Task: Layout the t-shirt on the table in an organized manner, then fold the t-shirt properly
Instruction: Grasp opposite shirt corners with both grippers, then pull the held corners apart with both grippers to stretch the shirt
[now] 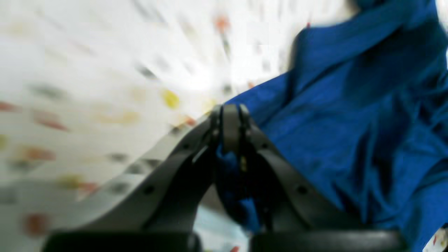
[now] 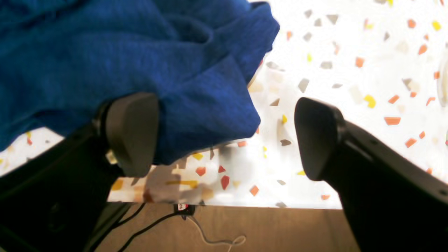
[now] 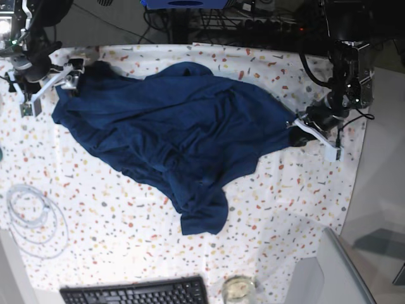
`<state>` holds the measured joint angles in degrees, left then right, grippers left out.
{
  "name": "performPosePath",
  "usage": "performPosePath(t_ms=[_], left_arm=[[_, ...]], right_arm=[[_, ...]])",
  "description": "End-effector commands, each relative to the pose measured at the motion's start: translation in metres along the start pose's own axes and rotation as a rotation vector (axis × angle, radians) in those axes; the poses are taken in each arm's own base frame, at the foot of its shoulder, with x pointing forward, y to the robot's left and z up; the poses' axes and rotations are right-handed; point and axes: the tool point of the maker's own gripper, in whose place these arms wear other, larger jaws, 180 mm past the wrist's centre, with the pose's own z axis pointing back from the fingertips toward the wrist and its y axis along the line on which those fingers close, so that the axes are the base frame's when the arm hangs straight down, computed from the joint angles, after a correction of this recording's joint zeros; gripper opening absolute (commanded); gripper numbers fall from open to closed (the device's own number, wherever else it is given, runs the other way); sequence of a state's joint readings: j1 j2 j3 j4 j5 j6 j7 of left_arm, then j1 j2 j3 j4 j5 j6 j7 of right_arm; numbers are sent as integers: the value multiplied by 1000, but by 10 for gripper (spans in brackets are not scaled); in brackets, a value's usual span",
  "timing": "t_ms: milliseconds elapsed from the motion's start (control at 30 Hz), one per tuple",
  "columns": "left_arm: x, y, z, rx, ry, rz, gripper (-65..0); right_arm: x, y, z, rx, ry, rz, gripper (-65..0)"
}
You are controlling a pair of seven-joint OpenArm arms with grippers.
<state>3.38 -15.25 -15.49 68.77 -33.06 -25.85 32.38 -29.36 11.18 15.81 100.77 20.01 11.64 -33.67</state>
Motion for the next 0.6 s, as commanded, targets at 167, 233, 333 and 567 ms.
performPosePath(t_ms=[167,233,333,567], left_arm=[[40,7,23,22,-87,-31,-650],[45,12,28,36,-106,-25,-650],[44,25,36,68,-115,-9,-650],[45,39,46,103,-134,12,-650]], right_arm=[[16,2,-6,17,-36,5,-143],[7,5,-10,43,-8,-36,-143],[-7,19,-13,137,40,-97,-143],[-13,40,-15,277,45,-120,-171]])
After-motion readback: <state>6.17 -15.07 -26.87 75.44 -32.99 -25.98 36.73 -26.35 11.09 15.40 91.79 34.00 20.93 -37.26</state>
